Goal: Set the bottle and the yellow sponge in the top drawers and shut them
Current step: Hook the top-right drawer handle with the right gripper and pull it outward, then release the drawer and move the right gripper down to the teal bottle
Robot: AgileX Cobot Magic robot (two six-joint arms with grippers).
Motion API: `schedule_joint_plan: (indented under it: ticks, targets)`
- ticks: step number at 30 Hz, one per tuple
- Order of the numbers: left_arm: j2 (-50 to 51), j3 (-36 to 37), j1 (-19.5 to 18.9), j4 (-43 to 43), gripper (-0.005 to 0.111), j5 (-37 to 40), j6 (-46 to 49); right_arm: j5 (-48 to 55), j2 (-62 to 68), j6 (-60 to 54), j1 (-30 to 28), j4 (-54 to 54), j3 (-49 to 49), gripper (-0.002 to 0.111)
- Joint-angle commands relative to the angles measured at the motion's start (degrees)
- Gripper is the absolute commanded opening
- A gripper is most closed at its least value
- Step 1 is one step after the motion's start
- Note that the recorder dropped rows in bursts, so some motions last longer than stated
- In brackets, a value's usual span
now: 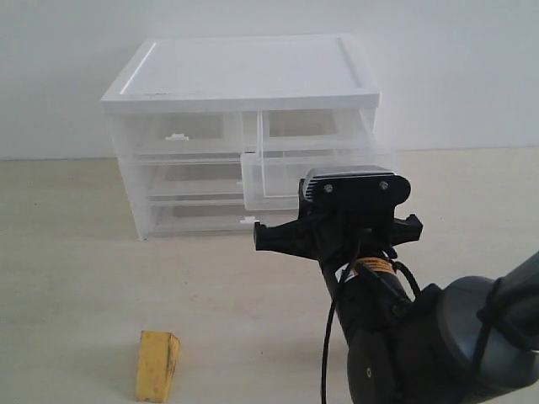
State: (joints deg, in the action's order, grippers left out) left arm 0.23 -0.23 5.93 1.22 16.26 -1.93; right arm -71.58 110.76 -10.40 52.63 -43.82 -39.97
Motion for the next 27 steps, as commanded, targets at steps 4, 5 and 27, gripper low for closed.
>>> schedule_joint_plan:
  ticks: [4, 5, 27]
  targets:
    - [-0.23, 0.23, -0.16, -0.54, 0.004, 0.01, 0.22, 1.62, -0.41, -0.05, 1.17, 0.16, 0.64, 0.044]
    - [-0.23, 0.23, -0.16, -0.54, 0.004, 0.01, 0.22, 1.62, -0.41, -0.05, 1.22, -0.63, 0.64, 0.052]
    - [-0.23, 0.23, -0.16, -0.54, 0.004, 0.01, 0.22, 18.05, -24.16, -32.81, 14.21, -18.44, 10.63, 0.003]
